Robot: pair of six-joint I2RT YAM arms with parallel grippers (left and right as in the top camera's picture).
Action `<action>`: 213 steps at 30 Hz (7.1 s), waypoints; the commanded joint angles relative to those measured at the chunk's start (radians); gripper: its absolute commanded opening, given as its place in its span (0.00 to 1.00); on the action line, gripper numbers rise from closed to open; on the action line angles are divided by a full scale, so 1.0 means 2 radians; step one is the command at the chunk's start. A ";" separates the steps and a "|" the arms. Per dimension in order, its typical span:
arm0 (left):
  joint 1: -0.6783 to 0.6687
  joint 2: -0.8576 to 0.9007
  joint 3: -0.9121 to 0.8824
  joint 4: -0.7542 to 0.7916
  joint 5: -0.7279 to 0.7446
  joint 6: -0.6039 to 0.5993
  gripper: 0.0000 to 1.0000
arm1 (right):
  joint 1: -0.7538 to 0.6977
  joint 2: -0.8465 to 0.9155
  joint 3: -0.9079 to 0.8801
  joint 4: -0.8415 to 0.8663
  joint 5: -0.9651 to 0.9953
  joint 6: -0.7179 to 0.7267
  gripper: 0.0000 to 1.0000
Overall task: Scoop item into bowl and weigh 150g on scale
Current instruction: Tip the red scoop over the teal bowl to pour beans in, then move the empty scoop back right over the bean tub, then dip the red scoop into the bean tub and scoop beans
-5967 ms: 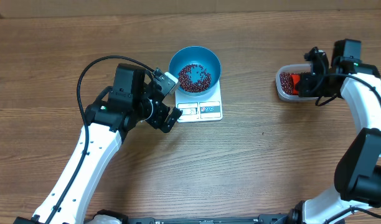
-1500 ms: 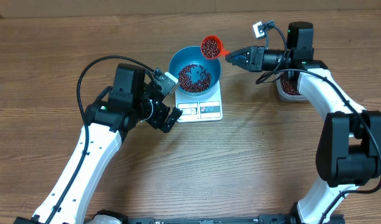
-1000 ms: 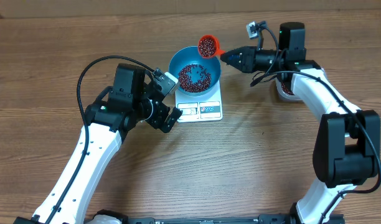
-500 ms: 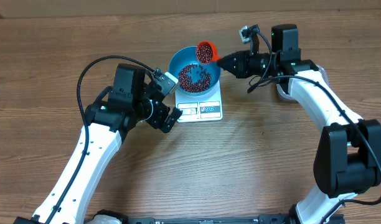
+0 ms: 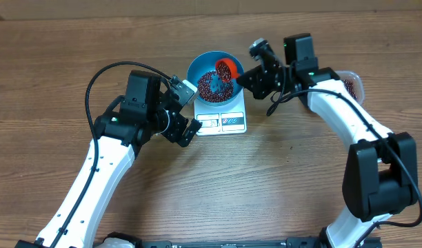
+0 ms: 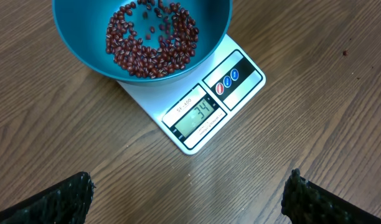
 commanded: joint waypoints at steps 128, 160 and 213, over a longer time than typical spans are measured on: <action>-0.003 -0.007 -0.001 0.001 0.009 0.010 1.00 | -0.163 -0.034 -0.004 -0.252 0.315 -0.012 0.04; -0.003 -0.007 -0.001 0.001 0.009 0.010 1.00 | -0.163 -0.034 -0.058 -0.209 0.215 -0.012 0.04; -0.003 -0.007 -0.001 0.000 0.009 0.010 1.00 | -0.348 -0.034 -0.058 -0.235 -0.091 0.007 0.04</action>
